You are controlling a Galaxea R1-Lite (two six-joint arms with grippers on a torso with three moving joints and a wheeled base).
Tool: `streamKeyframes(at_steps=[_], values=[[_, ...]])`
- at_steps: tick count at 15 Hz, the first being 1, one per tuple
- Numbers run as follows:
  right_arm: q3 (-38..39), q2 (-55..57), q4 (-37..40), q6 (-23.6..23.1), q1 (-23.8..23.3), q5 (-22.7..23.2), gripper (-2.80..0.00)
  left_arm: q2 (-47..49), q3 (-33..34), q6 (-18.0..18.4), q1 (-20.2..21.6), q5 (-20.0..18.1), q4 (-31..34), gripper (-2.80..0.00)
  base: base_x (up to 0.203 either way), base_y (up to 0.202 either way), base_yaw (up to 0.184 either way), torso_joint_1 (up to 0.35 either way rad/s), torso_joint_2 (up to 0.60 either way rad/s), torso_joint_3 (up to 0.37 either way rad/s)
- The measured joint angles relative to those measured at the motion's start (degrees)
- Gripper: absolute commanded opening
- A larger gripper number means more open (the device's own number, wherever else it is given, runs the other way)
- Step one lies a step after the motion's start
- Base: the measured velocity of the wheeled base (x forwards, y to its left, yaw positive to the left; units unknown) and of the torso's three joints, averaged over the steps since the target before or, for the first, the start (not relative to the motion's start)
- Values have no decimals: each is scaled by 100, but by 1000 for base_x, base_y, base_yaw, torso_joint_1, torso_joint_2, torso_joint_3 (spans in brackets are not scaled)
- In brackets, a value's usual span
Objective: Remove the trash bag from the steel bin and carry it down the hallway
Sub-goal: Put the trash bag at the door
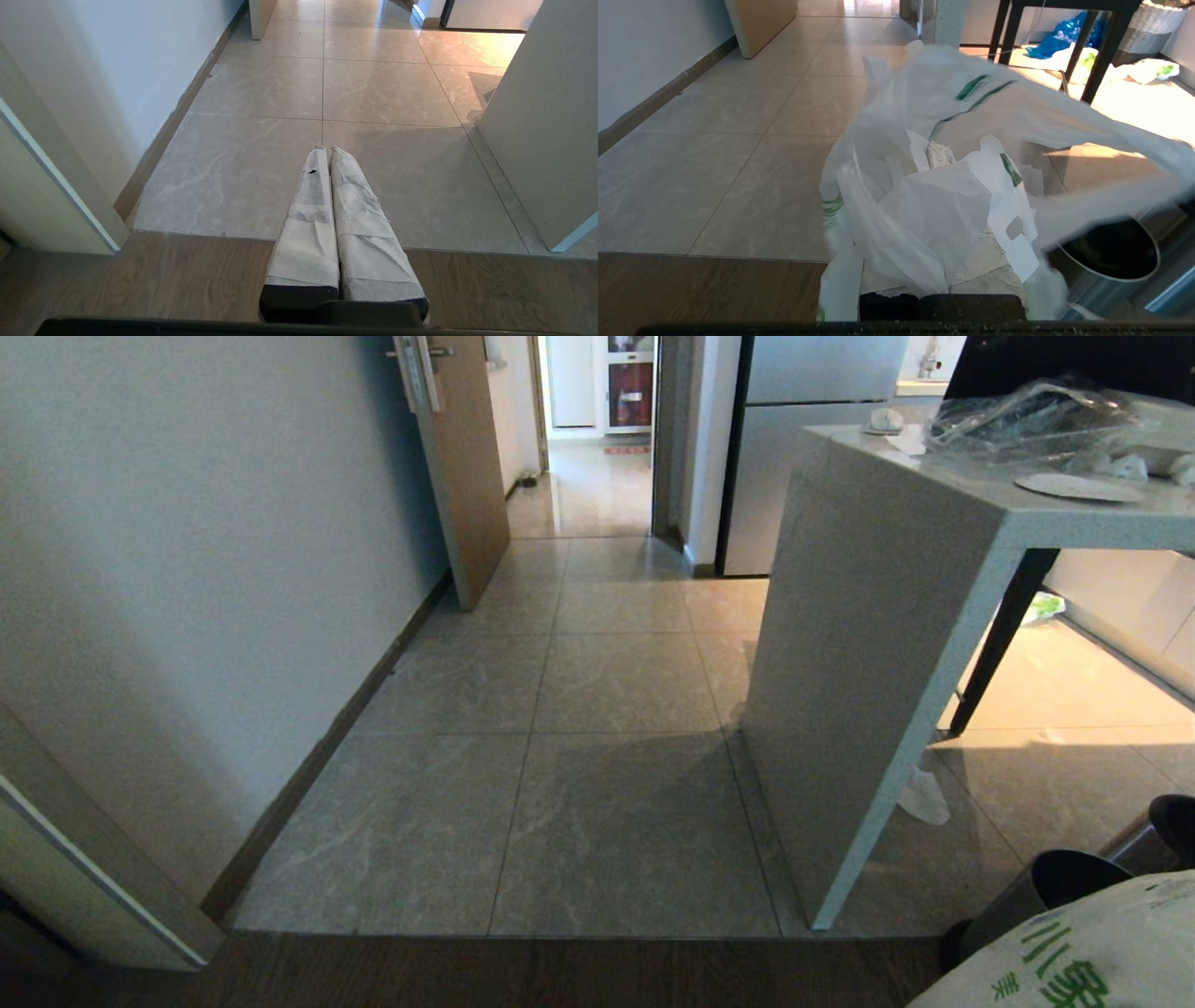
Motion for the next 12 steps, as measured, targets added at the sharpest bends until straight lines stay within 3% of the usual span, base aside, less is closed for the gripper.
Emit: streamKeyframes(at_steps=[12], values=[[0, 0, 0, 2, 0, 0, -280, 0, 0, 4, 0, 0, -4, -280, 0, 0, 0, 0, 0, 0]])
